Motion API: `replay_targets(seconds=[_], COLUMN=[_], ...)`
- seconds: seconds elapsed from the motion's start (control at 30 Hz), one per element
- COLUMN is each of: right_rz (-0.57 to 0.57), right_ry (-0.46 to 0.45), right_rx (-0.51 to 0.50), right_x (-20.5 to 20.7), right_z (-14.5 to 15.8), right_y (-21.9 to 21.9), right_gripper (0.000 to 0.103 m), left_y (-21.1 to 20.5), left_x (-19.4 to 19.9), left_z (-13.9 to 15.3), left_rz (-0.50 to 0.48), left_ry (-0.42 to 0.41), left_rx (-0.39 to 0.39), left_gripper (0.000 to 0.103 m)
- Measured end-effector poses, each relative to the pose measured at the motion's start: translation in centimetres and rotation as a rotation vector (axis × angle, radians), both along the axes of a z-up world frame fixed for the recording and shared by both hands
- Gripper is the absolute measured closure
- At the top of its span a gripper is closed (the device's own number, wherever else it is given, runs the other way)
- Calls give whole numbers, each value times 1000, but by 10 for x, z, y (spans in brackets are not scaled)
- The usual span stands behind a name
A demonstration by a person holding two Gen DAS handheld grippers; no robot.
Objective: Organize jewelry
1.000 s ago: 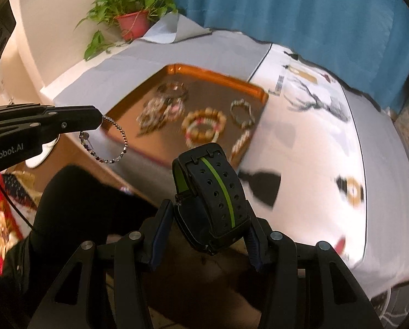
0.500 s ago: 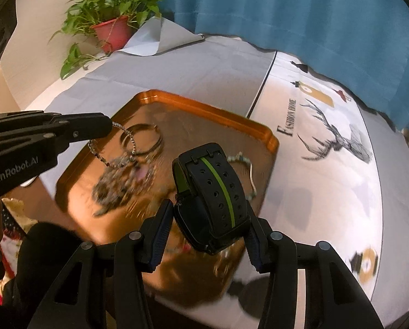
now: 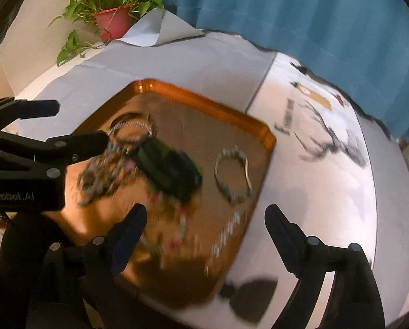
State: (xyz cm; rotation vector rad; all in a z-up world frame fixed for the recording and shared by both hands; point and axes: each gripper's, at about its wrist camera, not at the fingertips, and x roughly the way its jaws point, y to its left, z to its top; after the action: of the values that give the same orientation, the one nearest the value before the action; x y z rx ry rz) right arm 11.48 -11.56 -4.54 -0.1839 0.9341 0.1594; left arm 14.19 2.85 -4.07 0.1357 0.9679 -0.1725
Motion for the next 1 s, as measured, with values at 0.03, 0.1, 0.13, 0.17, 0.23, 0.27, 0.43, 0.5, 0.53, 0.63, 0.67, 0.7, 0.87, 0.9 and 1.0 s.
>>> replay_targets(seconds=[0.03, 0.1, 0.13, 0.17, 0.23, 0.27, 0.43, 0.5, 0.53, 0.63, 0.67, 0.7, 0.87, 0.9, 1.0], right_rz=[-8, -17, -19, -18, -19, -21, -64, -76, -80, -87, -88, -89, -82, -80, -79], right_ry=[6, 11, 4, -4, -41, -57, -114, -129, -134, -142, -146, -150, -167, -167, -168], right_rx=[3, 13, 16, 15, -2, -11, -24, -23, -25, -29, -29, -30, -24, -26, -30], right_x=[-11, -35, -47, -57, -82, -88, -121, -131, -136, -144, -147, -149, -164, -166, -169], right_z=[0, 2, 4, 5, 10, 11, 18, 20, 21, 25, 26, 27, 33, 33, 34], right_y=[-1, -2, -2, -1, 4, 6, 9, 9, 8, 7, 7, 7, 8, 8, 9], right_gripper=[15, 15, 15, 15, 15, 15, 15, 15, 15, 15, 15, 15, 15, 15, 15], left_y=[1, 3, 4, 4, 6, 7, 9, 9, 9, 11, 12, 12, 11, 10, 8], left_x=[-10, -35, -45, -56, -79, -90, -126, -136, -141, -151, -154, -157, -169, -171, -177], left_z=[1, 5, 7, 9, 15, 17, 26, 30, 31, 35, 35, 36, 39, 40, 42], left_rz=[2, 6, 7, 9, 10, 12, 23, 31, 34, 42, 45, 48, 47, 47, 41], left_ry=[-2, -11, -17, -25, -45, -54, -101, -121, -128, -135, -140, -147, -168, -171, -181], left_rx=[10, 18, 17, 16, 14, 13, 2, 5, 5, -3, -4, -5, -6, -4, -2], left_gripper=[6, 6, 6, 6, 6, 6, 6, 6, 6, 6, 6, 6, 3, 3, 2])
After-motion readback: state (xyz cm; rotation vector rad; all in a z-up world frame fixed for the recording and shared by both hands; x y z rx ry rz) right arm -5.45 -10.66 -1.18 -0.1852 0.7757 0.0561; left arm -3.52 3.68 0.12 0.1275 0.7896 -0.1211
